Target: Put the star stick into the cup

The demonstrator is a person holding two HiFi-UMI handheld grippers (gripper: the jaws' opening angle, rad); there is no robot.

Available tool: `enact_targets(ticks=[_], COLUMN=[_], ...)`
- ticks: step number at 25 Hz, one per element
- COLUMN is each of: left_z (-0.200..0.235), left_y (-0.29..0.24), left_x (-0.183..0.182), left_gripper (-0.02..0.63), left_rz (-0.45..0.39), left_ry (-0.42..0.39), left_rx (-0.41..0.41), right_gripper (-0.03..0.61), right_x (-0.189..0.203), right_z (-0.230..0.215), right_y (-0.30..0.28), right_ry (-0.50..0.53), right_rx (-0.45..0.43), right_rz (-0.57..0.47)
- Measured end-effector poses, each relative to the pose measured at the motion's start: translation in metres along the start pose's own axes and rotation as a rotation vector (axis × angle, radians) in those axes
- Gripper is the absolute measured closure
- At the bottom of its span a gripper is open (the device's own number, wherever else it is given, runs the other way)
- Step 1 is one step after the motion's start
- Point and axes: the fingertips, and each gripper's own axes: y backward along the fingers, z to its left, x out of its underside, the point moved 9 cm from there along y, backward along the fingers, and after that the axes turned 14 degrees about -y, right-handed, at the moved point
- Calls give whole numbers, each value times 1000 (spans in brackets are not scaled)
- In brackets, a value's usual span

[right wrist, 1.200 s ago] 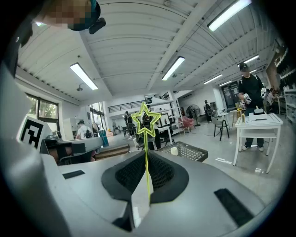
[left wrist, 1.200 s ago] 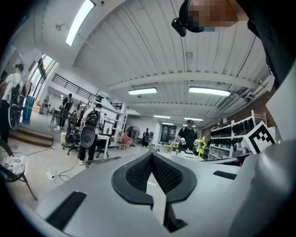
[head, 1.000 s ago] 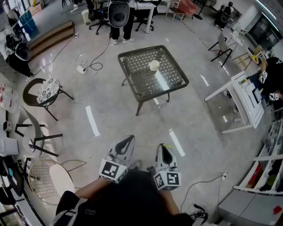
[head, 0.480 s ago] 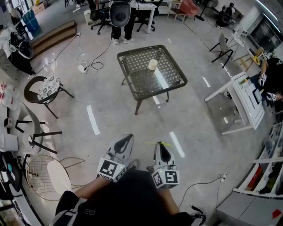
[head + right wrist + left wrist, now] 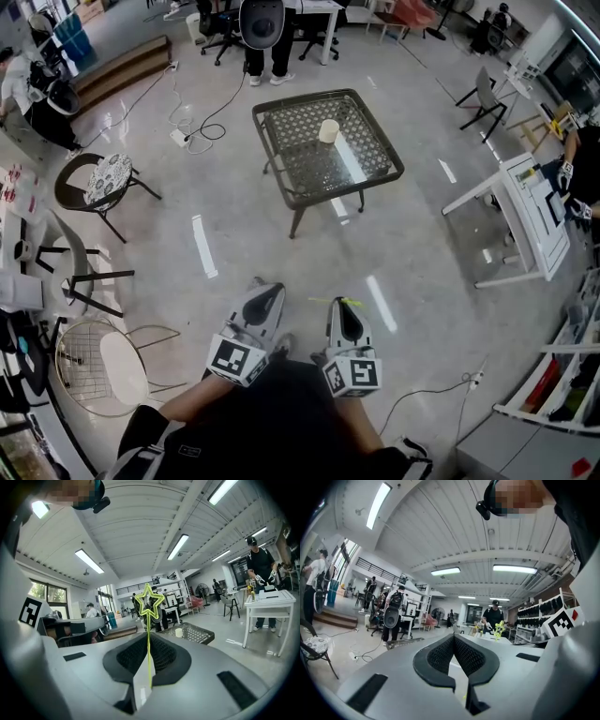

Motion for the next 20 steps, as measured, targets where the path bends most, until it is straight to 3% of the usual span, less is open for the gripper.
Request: enact_targets(ticks=[7, 20], left_z=[32, 155], left_y=[-45, -160], left_x=[11, 10], left_gripper=[598, 598], left_rz=[14, 16], left_ry=[23, 36], left_rx=[13, 97], right_gripper=[558, 558], right_x=[-11, -54], right_z=[-13, -12], right_y=[-52, -198], right_ry=[6, 21], right_rx=[19, 78], right_rz=[11, -7])
